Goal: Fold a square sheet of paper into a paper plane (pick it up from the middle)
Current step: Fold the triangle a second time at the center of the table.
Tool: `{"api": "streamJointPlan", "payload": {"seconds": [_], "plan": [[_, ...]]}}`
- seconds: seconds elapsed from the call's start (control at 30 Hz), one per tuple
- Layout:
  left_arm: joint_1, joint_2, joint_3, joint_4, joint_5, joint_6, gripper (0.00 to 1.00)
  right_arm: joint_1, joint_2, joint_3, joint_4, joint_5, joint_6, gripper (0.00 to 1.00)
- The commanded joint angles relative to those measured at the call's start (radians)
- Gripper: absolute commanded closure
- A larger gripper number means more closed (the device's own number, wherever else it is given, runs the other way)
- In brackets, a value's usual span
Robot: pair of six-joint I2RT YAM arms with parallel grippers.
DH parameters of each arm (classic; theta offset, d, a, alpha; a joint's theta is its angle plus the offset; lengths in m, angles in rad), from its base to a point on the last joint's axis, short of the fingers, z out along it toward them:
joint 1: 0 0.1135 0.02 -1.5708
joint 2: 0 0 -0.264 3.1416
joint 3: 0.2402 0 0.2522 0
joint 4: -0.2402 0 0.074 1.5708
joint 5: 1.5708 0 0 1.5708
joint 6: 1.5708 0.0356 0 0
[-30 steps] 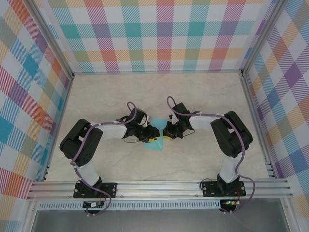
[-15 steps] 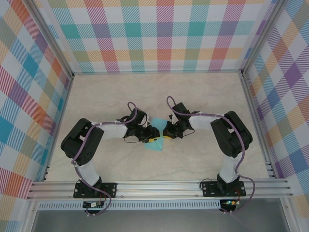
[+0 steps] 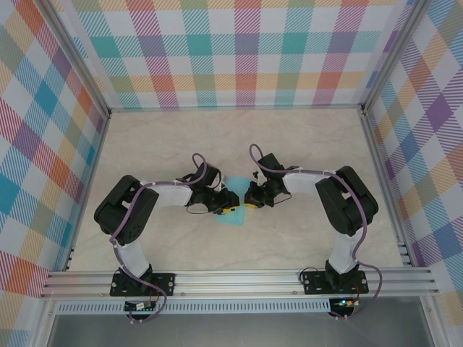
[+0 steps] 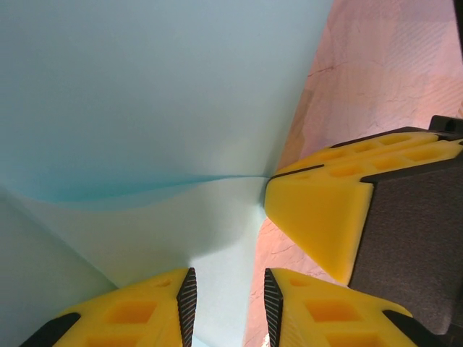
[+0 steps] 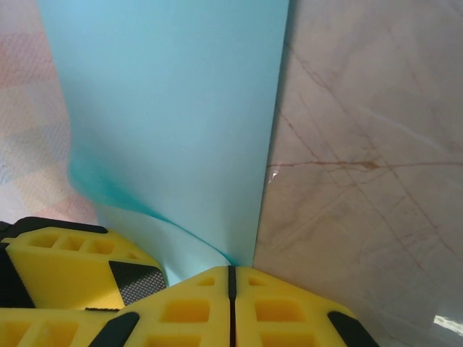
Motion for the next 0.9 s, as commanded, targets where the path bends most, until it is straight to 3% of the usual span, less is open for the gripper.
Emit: {"api": "streamJointPlan", "payload": {"seconds": [0.0, 0.4, 0.7, 0.87], "plan": [[-0.018, 0.018, 0.018, -0.015, -0.007, 0.013, 0.67, 0.003, 0.01, 0.017, -0.021, 0.019, -0.023, 0.93], [-0.018, 0.029, 0.02, -0.047, -0.027, 0.018, 0.68, 0.004, 0.003, 0.021, -0.035, 0.029, -0.021, 0.92], [-0.018, 0.029, 0.014, -0.146, -0.104, 0.018, 0.68, 0.004, -0.111, 0.009, -0.07, 0.117, -0.004, 0.81], [-0.018, 0.036, 0.005, -0.154, -0.131, 0.006, 0.71, 0.016, -0.108, -0.001, -0.025, 0.049, -0.001, 0.88]]}}
